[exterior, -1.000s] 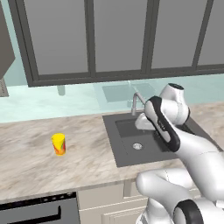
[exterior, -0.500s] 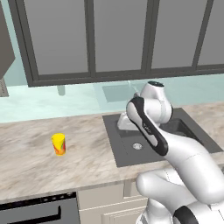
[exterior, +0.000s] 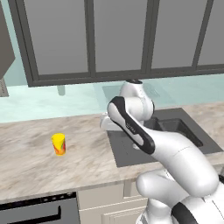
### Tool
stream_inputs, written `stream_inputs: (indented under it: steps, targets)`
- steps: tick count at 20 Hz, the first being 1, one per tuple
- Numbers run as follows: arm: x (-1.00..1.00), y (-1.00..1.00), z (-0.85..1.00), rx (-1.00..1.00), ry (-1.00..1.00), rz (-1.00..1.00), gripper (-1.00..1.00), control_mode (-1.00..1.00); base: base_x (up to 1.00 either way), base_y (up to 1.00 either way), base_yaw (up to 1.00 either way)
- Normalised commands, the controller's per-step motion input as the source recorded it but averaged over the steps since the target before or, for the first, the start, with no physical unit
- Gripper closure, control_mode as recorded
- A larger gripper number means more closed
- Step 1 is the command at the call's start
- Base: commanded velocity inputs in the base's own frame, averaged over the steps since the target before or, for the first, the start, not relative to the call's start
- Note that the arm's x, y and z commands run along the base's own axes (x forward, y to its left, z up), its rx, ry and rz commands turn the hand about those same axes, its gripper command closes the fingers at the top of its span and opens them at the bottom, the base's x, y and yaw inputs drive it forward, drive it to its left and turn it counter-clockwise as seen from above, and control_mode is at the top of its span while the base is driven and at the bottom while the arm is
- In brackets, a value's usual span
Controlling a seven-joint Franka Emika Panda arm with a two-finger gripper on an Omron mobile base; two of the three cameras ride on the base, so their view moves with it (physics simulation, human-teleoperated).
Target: Move any existing items from the left basin to the right basin for drying. Then move the cup from the counter to the left basin of the sink for washing.
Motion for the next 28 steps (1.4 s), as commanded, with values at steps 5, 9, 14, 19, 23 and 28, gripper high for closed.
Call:
stream_inputs:
  steps: [5, 9, 14, 19, 23, 28]
  targets:
    - [0.00, 0.55, 0.07, -0.04, 0.03, 0.00, -1.00, -1.00, 0.00, 0.00, 0.00]
    - [0.00, 0.49, 0.00, -0.05, 0.00, 0.00, -1.00, -1.00, 0.00, 0.00, 0.00]
    - [0.00, 0.42, 0.01, -0.04, 0.00, 0.00, -1.00, -1.00, 0.00, 0.00, 0.00]
    - [0.00, 0.38, 0.04, -0.03, 0.00, 0.00, -1.00, -1.00, 0.00, 0.00, 0.00]
    - [0.03, 0.36, 0.08, -0.01, 0.00, 0.00, -1.00, -1.00, 0.00, 0.00, 0.00]
    - [0.04, 0.39, 0.02, -0.02, 0.00, 0.00, -1.00, -1.00, 0.00, 0.00, 0.00]
